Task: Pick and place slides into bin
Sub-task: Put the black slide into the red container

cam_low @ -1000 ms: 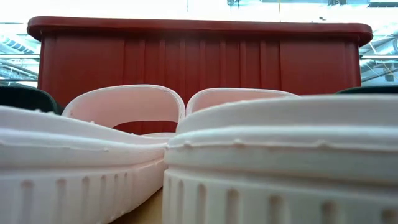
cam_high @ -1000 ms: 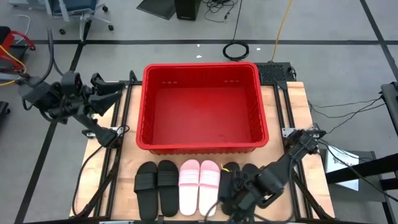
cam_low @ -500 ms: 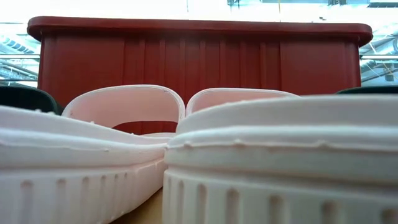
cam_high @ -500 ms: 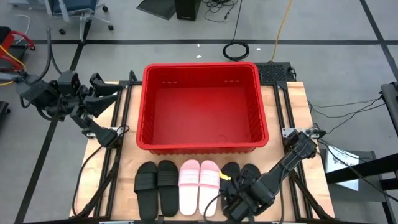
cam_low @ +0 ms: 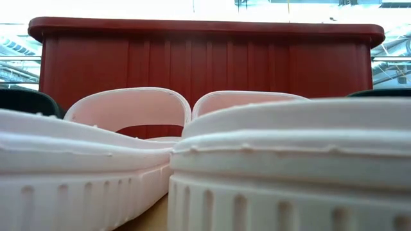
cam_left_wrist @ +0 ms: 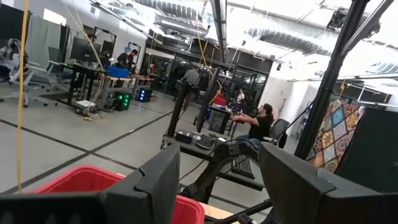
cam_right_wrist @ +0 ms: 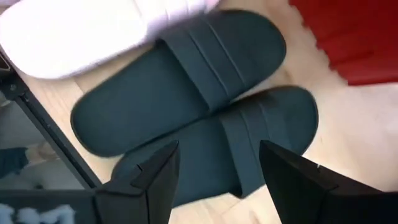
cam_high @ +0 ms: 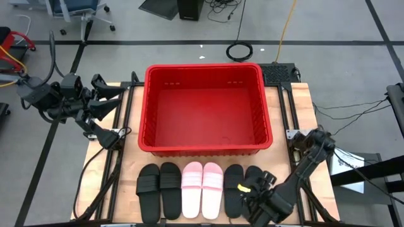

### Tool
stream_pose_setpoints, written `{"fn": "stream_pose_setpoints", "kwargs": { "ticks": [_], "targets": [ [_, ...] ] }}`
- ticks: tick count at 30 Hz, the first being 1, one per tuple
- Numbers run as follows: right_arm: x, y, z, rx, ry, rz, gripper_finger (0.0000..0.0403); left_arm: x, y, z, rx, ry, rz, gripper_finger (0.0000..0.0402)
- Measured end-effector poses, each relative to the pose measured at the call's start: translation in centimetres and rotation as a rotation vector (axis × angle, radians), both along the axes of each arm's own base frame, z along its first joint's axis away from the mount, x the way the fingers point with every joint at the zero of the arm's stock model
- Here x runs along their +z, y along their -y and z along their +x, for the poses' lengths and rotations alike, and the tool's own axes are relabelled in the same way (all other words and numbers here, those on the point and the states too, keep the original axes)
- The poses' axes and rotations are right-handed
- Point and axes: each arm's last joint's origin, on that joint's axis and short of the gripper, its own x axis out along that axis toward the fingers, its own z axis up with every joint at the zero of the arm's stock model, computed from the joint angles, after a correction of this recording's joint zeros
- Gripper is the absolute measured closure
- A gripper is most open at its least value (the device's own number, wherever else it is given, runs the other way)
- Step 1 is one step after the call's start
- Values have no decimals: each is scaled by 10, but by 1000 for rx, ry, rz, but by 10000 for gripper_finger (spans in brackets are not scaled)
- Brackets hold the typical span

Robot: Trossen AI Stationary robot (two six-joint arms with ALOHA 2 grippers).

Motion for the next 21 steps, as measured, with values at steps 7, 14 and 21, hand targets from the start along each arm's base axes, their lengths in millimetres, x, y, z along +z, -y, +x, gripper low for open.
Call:
{"fn": "stream_pose_setpoints", "kwargs": {
  "ticks": [7, 14, 21],
  "targets": [
    [-28, 5, -11, -1, -16, 60, 193, -1, 0, 0, -1, -5, -1, 188],
    [-38, 8, -12, 34, -32, 47, 193, -1, 0, 0, -5, -3, -23, 188],
    [-48, 13, -16, 89, -82, 1, 193, -1, 0, 0, -5, -2, -28, 188]
  ]
}}
